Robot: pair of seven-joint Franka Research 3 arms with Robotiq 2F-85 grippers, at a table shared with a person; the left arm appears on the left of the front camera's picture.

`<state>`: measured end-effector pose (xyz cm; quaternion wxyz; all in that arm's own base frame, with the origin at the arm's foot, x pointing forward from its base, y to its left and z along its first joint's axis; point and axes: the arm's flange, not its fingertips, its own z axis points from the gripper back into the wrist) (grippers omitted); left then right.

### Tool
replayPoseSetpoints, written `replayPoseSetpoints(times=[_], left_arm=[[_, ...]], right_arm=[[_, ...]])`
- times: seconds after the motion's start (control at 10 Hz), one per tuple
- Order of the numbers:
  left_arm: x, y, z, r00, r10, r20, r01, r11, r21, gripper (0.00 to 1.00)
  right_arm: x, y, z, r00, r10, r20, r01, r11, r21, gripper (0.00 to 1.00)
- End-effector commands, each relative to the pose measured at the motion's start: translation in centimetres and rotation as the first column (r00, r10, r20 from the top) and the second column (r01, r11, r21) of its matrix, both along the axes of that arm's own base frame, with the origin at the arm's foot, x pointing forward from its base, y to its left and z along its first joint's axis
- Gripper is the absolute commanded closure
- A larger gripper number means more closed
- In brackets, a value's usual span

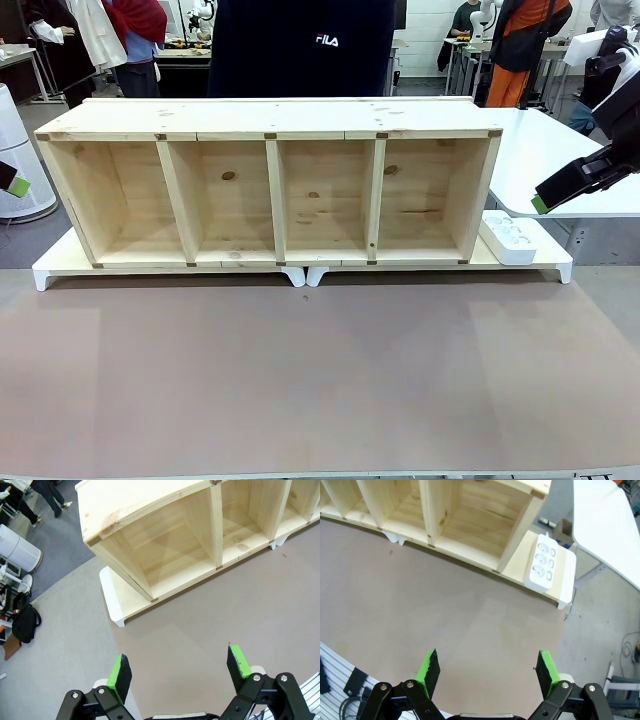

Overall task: Perform cable management.
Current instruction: When the cord part of the Power Cable appears at the lower middle area of the table and stops, grasp the cord part of the Power Cable.

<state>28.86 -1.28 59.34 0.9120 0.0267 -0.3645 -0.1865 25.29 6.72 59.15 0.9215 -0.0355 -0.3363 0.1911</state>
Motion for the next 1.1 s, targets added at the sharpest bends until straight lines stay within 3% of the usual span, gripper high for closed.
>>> replayPoseSetpoints(times=[0.0, 1.0], left_arm=[[0.01, 0.05, 0.0, 1.0, 0.001, 0.001, -0.001, 1.0, 0.0, 0.0], [0.01, 0.05, 0.0, 1.0, 0.001, 0.001, -0.001, 1.0, 0.0, 0.0]], right_arm=[[0.07, 0.0, 0.01, 1.0, 0.004, 0.002, -0.004, 1.0, 0.001, 0.0], [0.07, 0.0, 0.01, 1.0, 0.004, 0.002, -0.004, 1.0, 0.001, 0.0]])
